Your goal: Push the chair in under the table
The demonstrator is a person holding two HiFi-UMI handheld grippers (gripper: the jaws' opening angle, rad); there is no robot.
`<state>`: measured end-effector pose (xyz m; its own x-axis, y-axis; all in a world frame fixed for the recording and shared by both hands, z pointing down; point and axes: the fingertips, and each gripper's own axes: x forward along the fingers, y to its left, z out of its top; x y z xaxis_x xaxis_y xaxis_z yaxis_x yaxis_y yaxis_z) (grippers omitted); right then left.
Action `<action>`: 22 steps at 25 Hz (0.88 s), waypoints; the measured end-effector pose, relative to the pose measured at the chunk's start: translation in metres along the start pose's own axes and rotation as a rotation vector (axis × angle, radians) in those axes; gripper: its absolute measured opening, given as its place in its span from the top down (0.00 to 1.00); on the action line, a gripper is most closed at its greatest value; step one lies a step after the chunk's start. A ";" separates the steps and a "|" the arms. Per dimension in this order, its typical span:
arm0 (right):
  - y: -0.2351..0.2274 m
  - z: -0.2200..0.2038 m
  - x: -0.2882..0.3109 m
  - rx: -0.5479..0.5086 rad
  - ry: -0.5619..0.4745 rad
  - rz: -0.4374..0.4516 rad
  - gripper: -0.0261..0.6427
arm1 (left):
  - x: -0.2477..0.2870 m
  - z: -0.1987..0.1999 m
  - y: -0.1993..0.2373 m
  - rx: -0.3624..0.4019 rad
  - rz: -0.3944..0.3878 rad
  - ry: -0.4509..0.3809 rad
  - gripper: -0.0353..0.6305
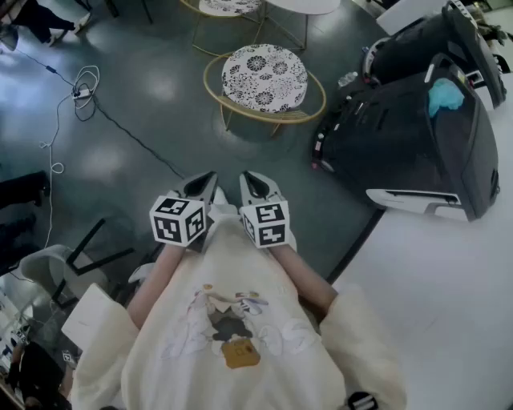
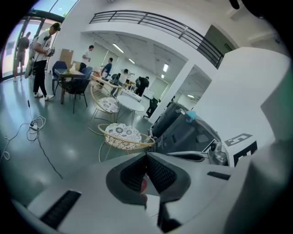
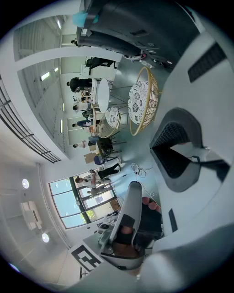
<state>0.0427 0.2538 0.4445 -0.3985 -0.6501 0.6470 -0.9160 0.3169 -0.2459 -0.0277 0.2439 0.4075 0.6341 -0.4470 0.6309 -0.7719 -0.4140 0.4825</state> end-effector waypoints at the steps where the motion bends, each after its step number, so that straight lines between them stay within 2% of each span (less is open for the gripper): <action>1: 0.000 0.002 0.001 -0.002 -0.003 -0.002 0.95 | 0.001 0.002 0.001 0.002 -0.003 -0.001 0.93; 11: 0.006 0.011 0.007 -0.029 0.004 -0.006 0.95 | -0.002 0.010 0.012 -0.010 -0.007 -0.019 0.93; 15: 0.007 0.009 0.012 0.002 -0.006 -0.035 0.95 | -0.005 0.007 0.017 -0.008 -0.022 -0.018 0.93; 22: -0.001 -0.006 0.012 -0.011 0.052 -0.079 0.95 | 0.004 -0.003 0.034 -0.083 -0.034 0.013 0.93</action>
<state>0.0389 0.2495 0.4566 -0.3218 -0.6367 0.7007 -0.9439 0.2736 -0.1849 -0.0512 0.2305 0.4280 0.6599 -0.4234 0.6207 -0.7513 -0.3611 0.5524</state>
